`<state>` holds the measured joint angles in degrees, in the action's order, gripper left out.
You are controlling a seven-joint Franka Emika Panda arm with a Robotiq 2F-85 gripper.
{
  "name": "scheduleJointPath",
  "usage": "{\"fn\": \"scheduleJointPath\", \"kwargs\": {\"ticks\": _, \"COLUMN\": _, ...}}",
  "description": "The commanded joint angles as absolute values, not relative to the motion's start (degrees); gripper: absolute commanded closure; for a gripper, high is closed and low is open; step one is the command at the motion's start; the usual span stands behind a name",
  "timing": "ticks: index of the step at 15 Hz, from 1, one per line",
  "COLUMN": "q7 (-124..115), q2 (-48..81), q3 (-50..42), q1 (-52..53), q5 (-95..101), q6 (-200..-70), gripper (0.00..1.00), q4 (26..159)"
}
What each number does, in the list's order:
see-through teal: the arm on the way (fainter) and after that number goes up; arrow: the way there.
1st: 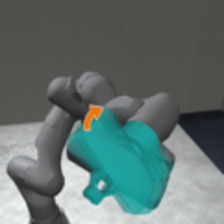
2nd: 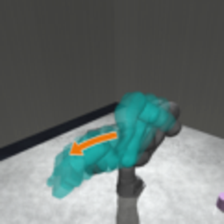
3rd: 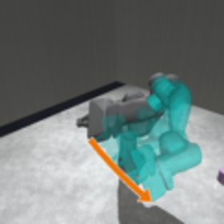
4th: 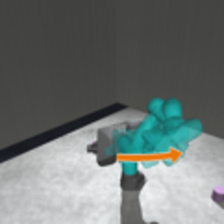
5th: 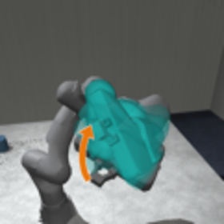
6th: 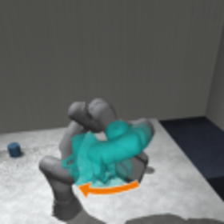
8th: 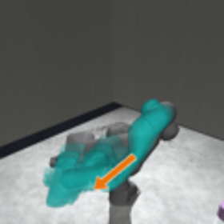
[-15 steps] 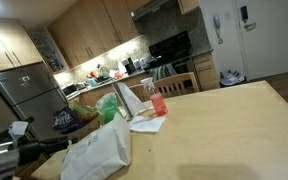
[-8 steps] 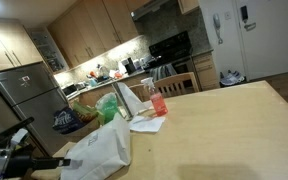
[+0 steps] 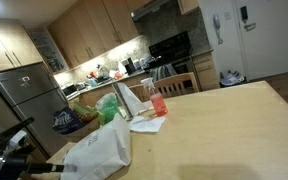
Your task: Move the bag backwards
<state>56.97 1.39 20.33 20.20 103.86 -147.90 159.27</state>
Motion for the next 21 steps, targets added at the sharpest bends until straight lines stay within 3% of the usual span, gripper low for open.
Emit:
{"fn": "scheduleJointPath", "kwargs": {"ticks": 1, "q7": 56.8, "q2": 1.5, "q3": 20.3, "q1": 20.1, "q5": 104.1, "q6": -147.8, "gripper": 0.0, "q4": 159.2}}
{"fn": "scheduleJointPath", "kwargs": {"ticks": 11, "q7": 67.7, "q2": 7.4, "q3": 19.5, "q1": 19.1, "q5": 108.5, "q6": -157.5, "gripper": 0.0, "q4": 155.0}}
{"fn": "scheduleJointPath", "kwargs": {"ticks": 21, "q7": 84.4, "q2": 19.9, "q3": 20.6, "q1": 21.7, "q5": 106.3, "q6": -149.0, "gripper": 0.0, "q4": 145.3}}
